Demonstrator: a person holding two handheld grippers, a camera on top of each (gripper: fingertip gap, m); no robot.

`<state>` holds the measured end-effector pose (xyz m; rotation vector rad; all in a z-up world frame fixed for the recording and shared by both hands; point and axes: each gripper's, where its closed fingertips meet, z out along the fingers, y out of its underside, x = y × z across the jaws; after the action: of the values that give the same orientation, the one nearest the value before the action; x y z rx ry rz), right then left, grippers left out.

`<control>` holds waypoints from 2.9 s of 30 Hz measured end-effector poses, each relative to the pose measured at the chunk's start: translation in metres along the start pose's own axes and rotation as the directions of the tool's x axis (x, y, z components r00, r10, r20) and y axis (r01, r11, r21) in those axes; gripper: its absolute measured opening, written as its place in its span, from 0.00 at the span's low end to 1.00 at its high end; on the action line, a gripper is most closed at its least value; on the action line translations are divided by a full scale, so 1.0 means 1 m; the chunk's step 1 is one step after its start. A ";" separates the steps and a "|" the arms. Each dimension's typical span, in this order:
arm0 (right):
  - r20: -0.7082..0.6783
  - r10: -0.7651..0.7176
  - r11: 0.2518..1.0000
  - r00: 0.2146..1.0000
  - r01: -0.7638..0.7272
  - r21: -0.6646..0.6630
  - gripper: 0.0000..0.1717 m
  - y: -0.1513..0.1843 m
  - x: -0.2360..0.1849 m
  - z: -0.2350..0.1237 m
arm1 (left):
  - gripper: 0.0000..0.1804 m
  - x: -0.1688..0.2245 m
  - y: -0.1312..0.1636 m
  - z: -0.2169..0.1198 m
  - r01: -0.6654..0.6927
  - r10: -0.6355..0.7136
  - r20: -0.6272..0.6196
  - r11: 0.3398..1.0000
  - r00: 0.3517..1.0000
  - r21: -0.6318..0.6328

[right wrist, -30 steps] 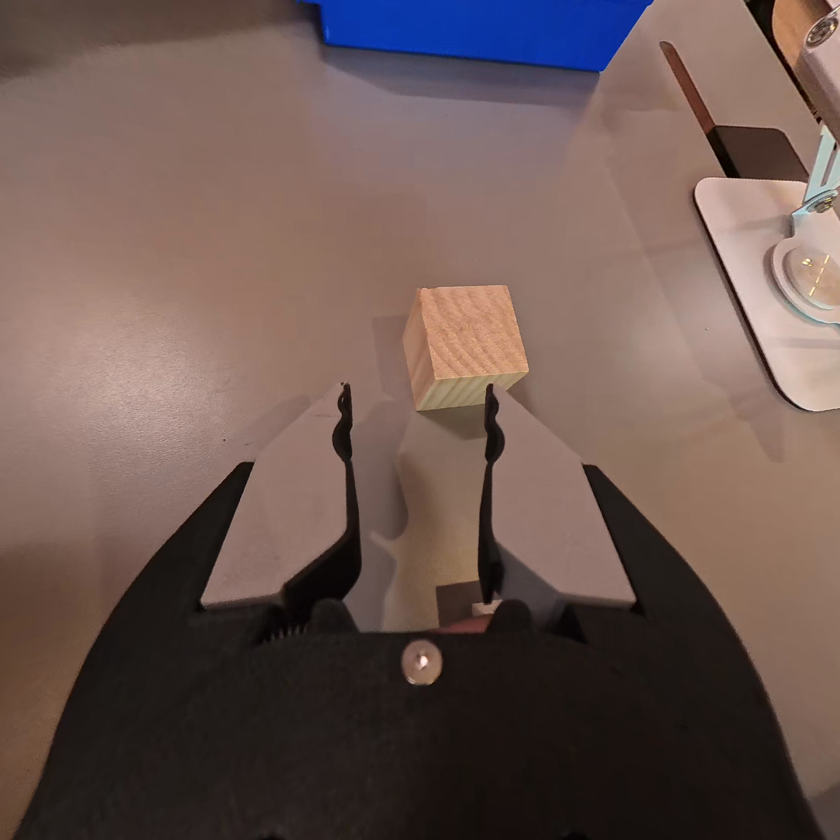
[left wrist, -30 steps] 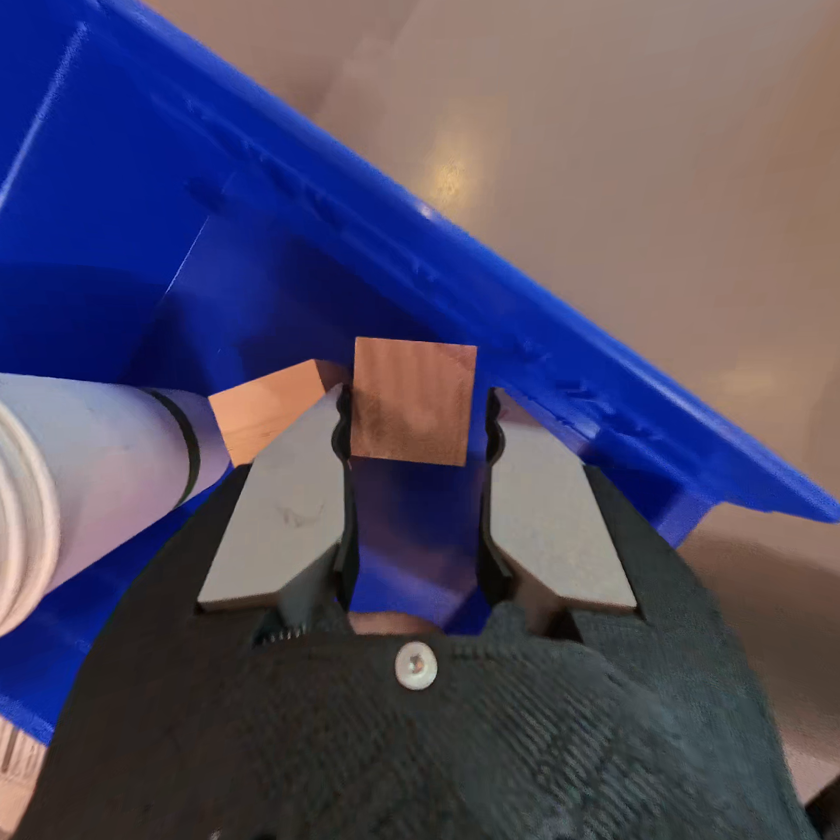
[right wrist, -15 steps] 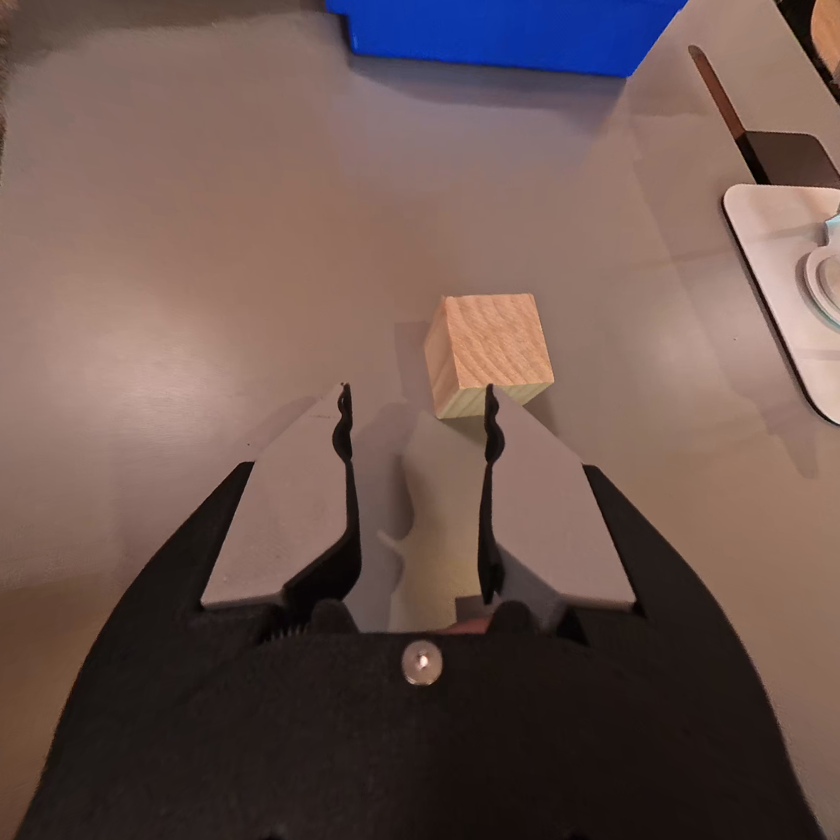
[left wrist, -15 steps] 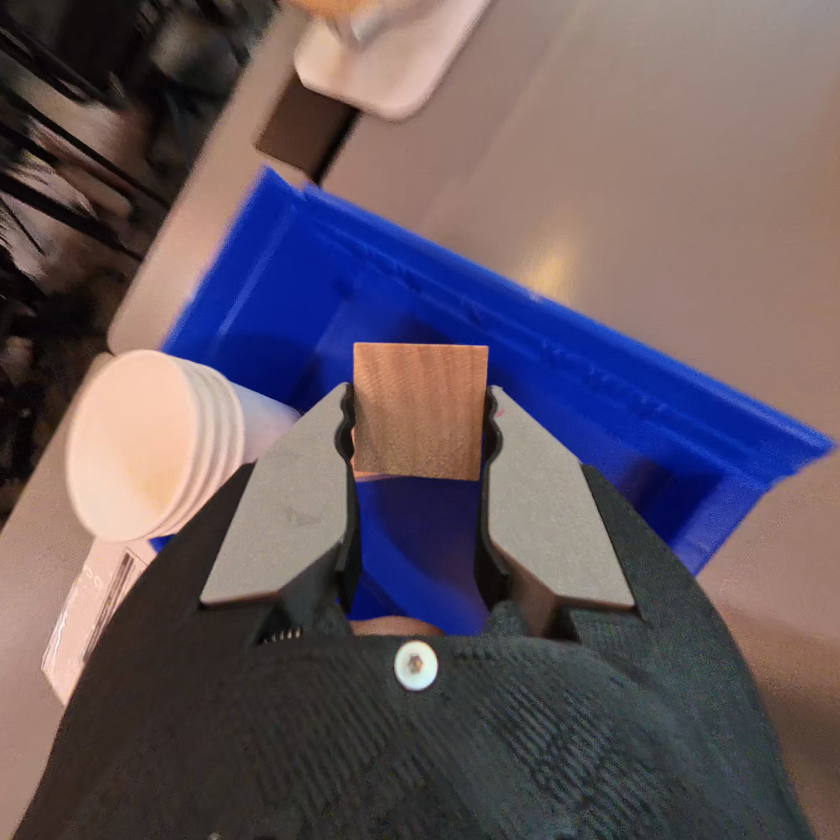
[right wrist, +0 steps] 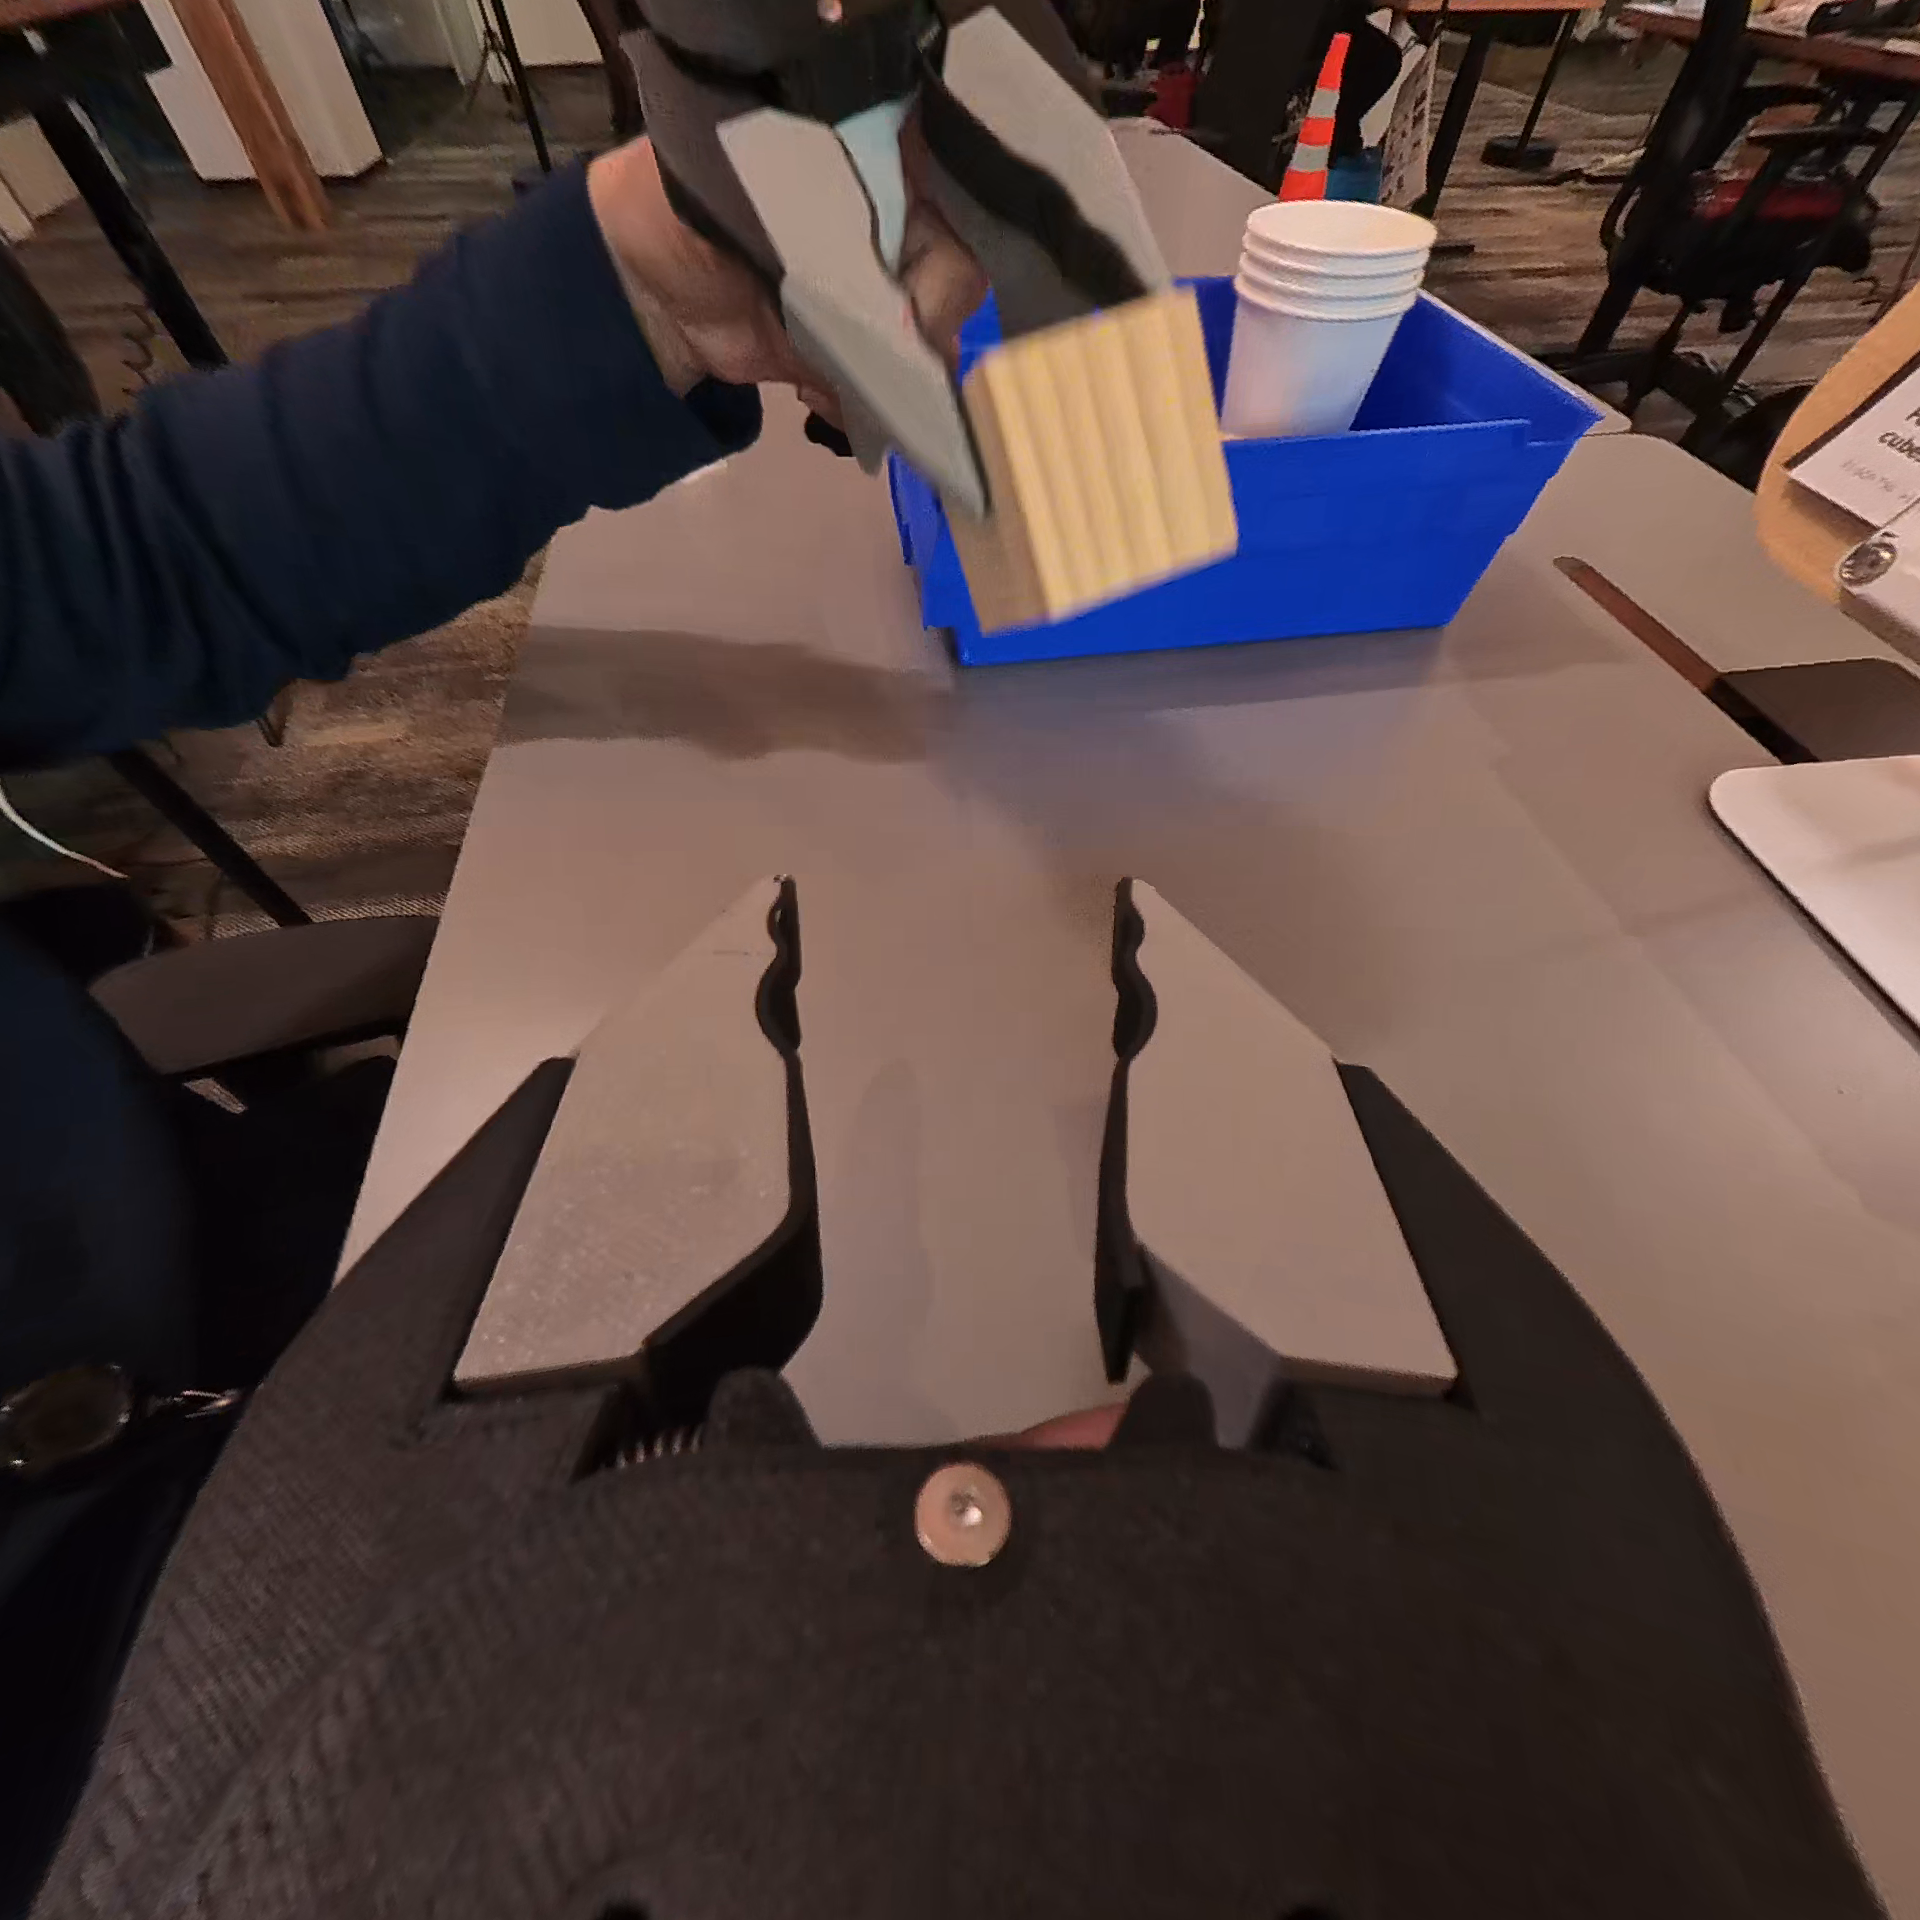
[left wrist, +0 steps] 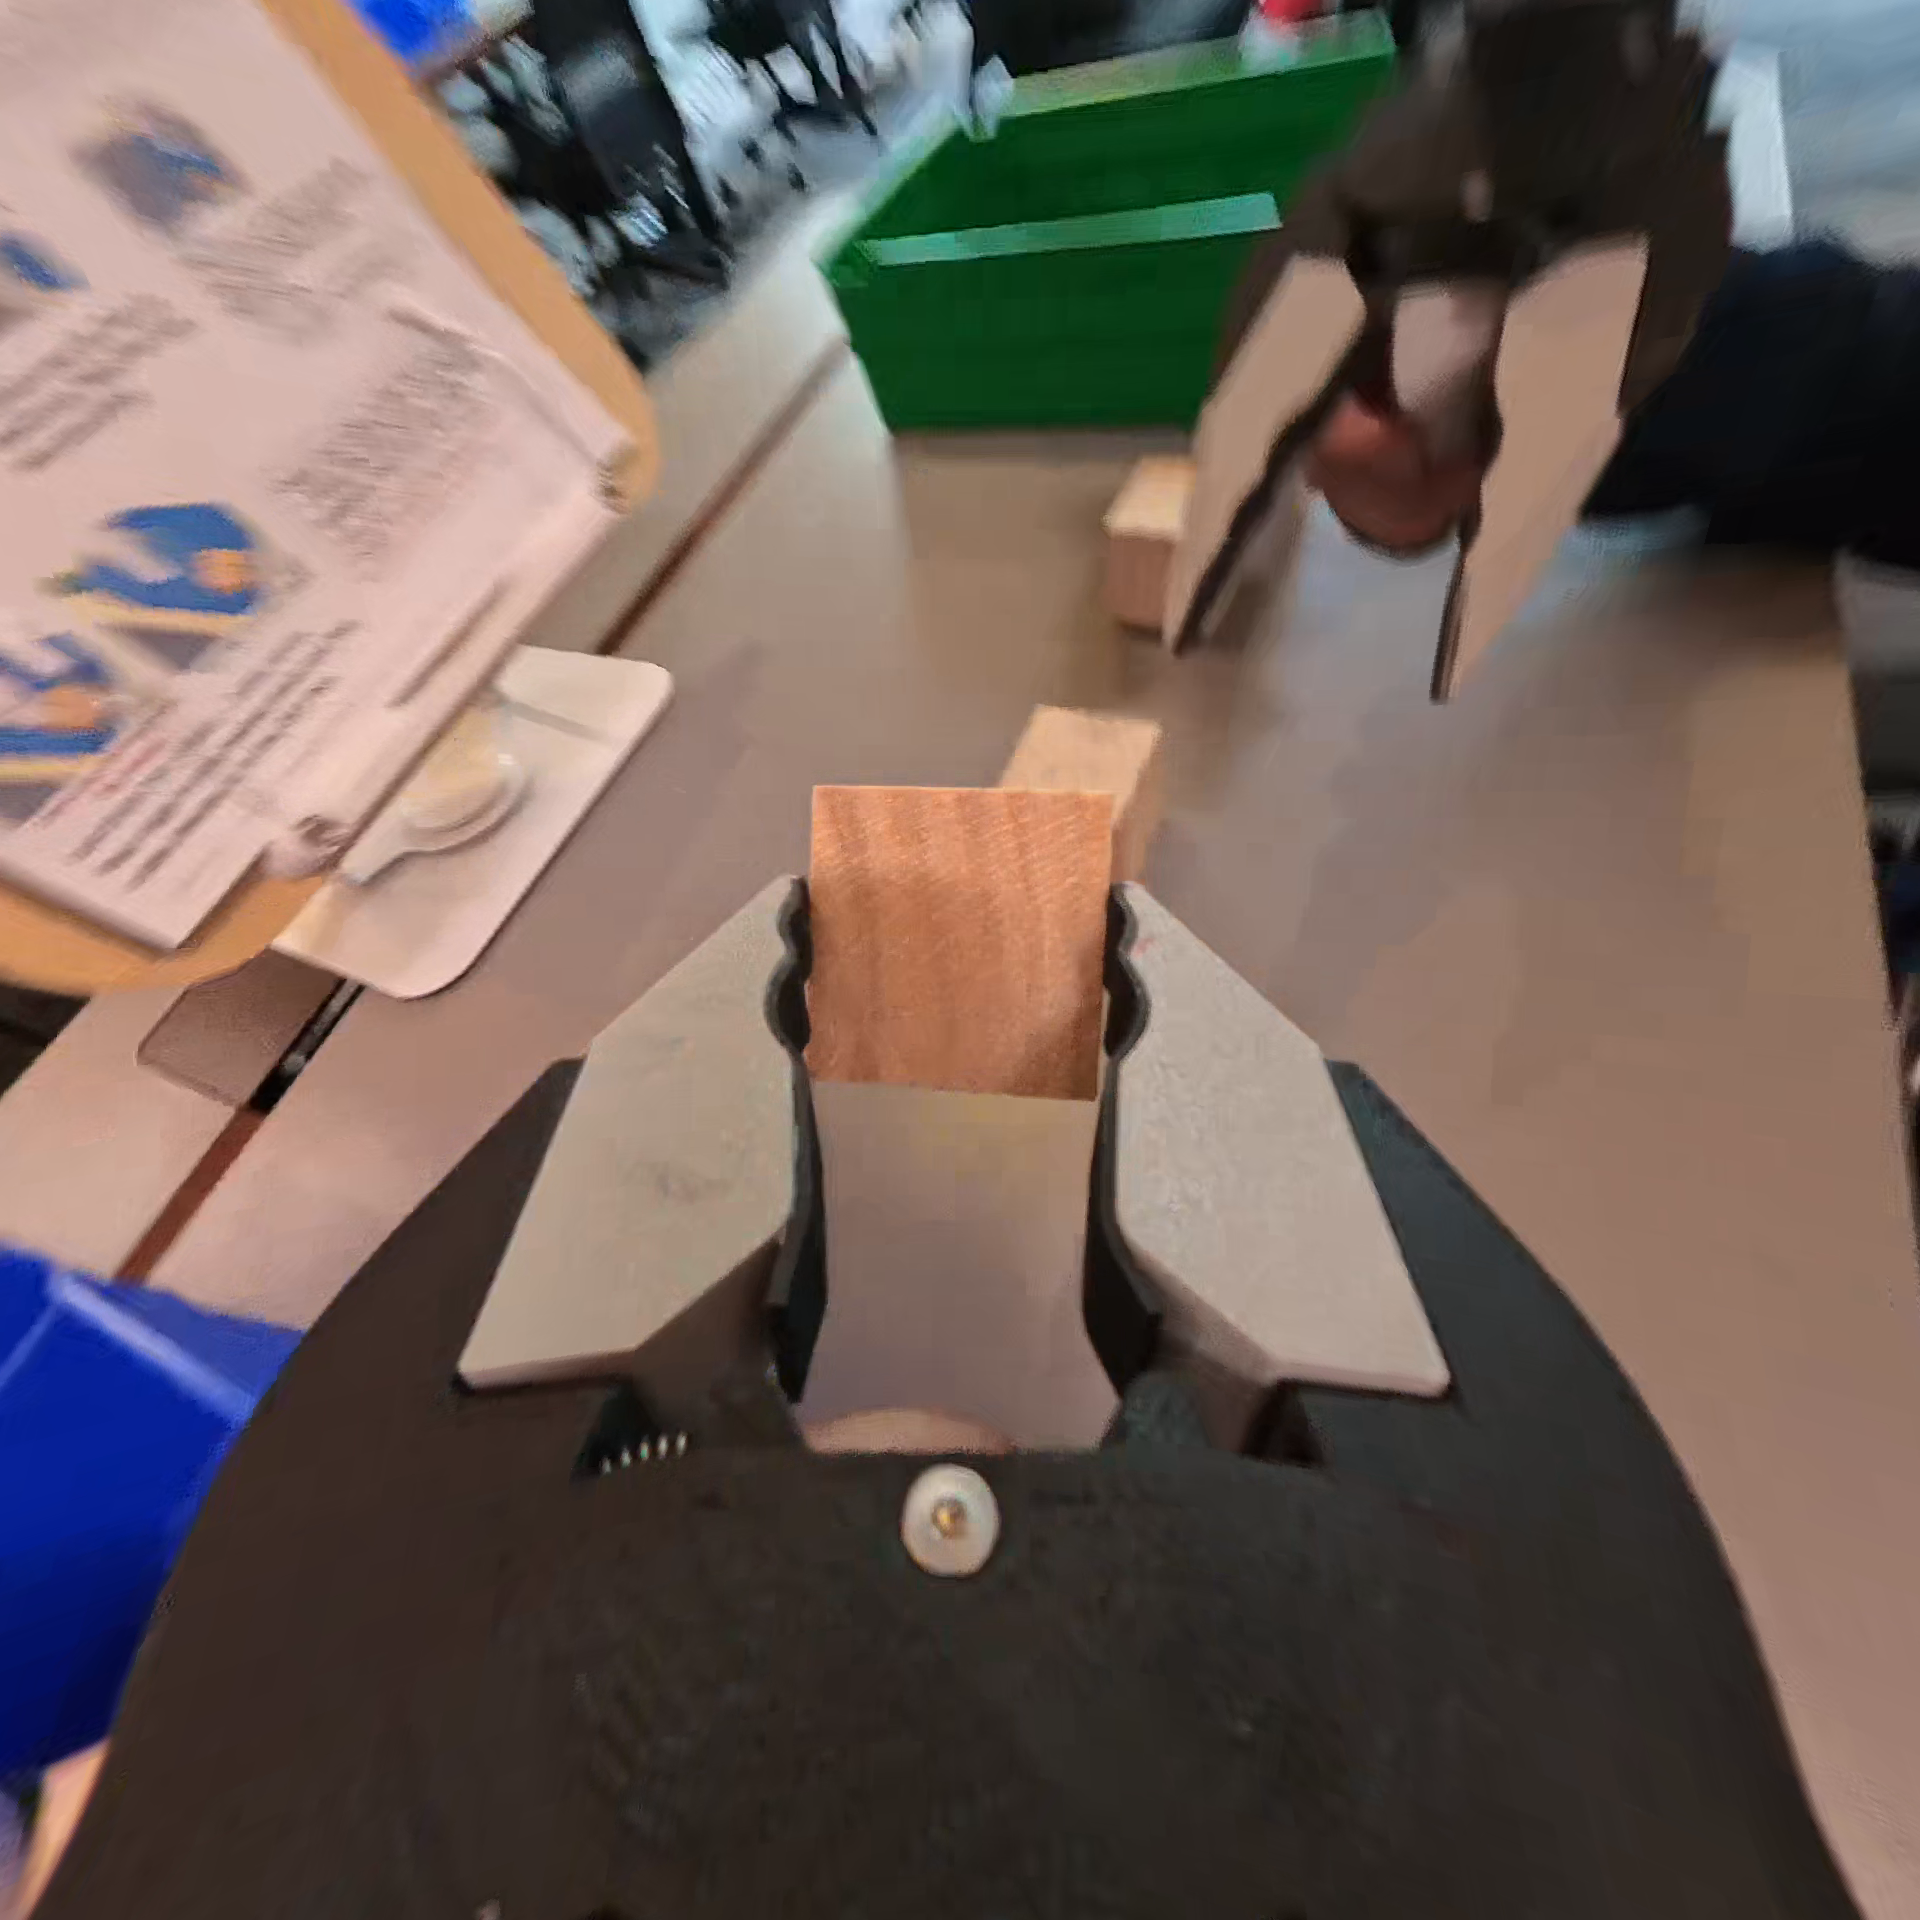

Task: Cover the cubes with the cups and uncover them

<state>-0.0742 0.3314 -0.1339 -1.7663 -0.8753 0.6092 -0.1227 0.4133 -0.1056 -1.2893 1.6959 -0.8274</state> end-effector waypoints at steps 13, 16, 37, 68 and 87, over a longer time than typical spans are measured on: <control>-0.104 0.009 1.000 0.994 -0.007 0.020 0.32 0.009 0.030 -0.042 | 0.30 0.003 0.077 0.086 -0.309 0.185 -0.282 0.805 0.941 -0.505; -0.106 0.012 1.000 0.994 -0.010 0.019 0.32 0.009 0.031 -0.044 | 0.31 0.005 0.093 0.085 -0.296 0.155 -0.291 0.785 0.944 -0.544; -0.155 -0.154 0.894 0.976 0.071 -0.442 0.45 0.080 0.069 -0.014 | 0.31 0.004 0.110 0.072 -0.228 0.084 -0.281 0.816 0.956 -0.531; -0.044 -0.148 0.783 0.988 0.090 -0.616 0.32 0.110 0.085 -0.007 | 0.31 0.013 0.092 0.104 -0.199 0.078 -0.256 0.849 0.963 -0.490; -0.070 -0.186 0.963 0.980 0.168 -0.210 0.33 0.026 0.043 -0.024 | 0.41 -0.112 0.053 -0.076 0.059 0.043 0.228 0.906 0.973 -0.420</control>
<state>-0.0232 0.3468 -0.1506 -1.8566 -1.0507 0.3302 -0.1985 0.5361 -0.0937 -1.6149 1.7334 -0.2936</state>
